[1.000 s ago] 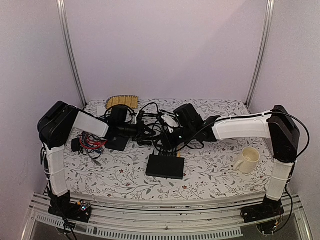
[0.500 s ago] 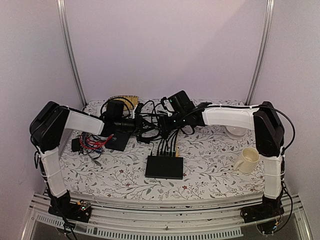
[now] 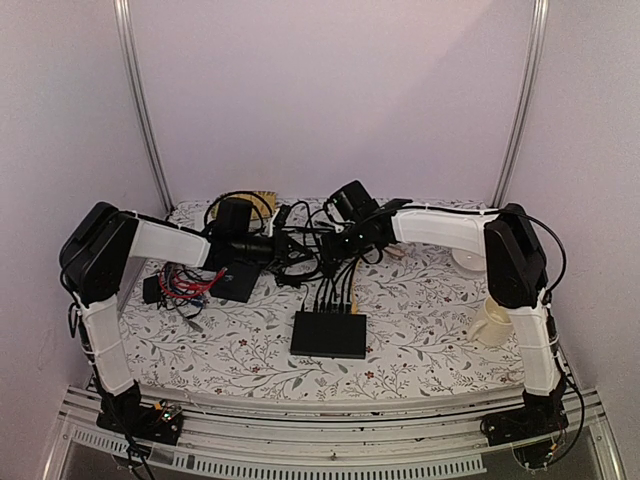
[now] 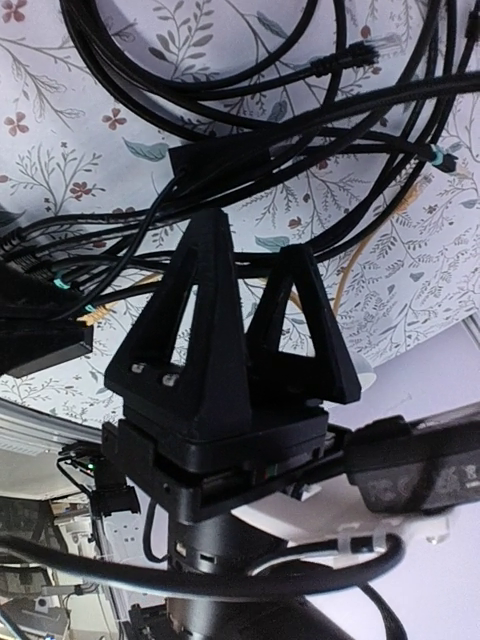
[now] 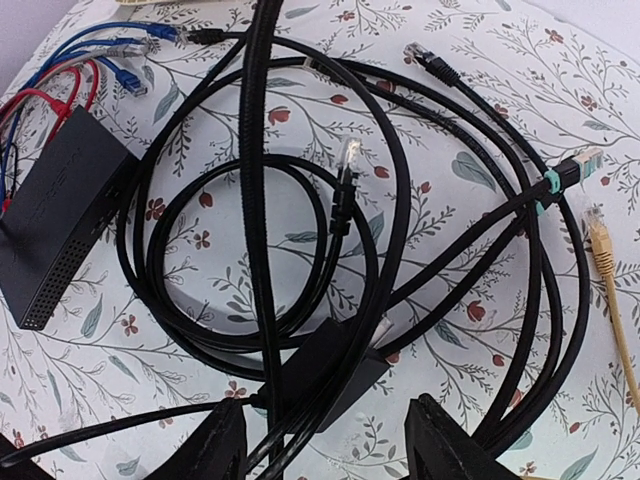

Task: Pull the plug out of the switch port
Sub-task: Pass from the right arm to the left, then place the connector at the center of the board, then move the switch port to the center of the board, then hold the switch port at the center of the board.

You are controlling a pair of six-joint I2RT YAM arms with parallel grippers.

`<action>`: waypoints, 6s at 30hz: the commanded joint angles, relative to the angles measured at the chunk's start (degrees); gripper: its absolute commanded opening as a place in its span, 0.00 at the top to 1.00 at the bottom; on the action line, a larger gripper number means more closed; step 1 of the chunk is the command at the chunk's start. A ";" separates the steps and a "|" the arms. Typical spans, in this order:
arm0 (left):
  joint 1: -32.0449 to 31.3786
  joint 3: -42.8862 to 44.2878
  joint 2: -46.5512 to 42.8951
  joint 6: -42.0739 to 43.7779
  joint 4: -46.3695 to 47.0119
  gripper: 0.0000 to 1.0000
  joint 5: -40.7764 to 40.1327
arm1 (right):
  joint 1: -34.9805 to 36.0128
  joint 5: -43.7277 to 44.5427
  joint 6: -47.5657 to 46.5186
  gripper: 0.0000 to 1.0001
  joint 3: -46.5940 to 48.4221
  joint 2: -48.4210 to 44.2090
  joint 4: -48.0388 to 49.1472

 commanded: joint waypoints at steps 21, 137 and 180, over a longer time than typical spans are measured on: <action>-2.41 5.12 -2.43 2.74 -2.80 1.00 -0.04 | 0.03 1.55 -1.99 0.43 14.06 11.01 -6.27; 0.85 -19.71 -37.36 -3.61 -20.78 0.38 -19.39 | 24.53 1.80 -2.57 0.41 -7.50 -2.26 -3.44; -0.15 -21.19 -35.13 -1.87 -18.61 0.36 -10.65 | 23.08 6.88 5.49 0.39 -13.72 -16.56 -12.88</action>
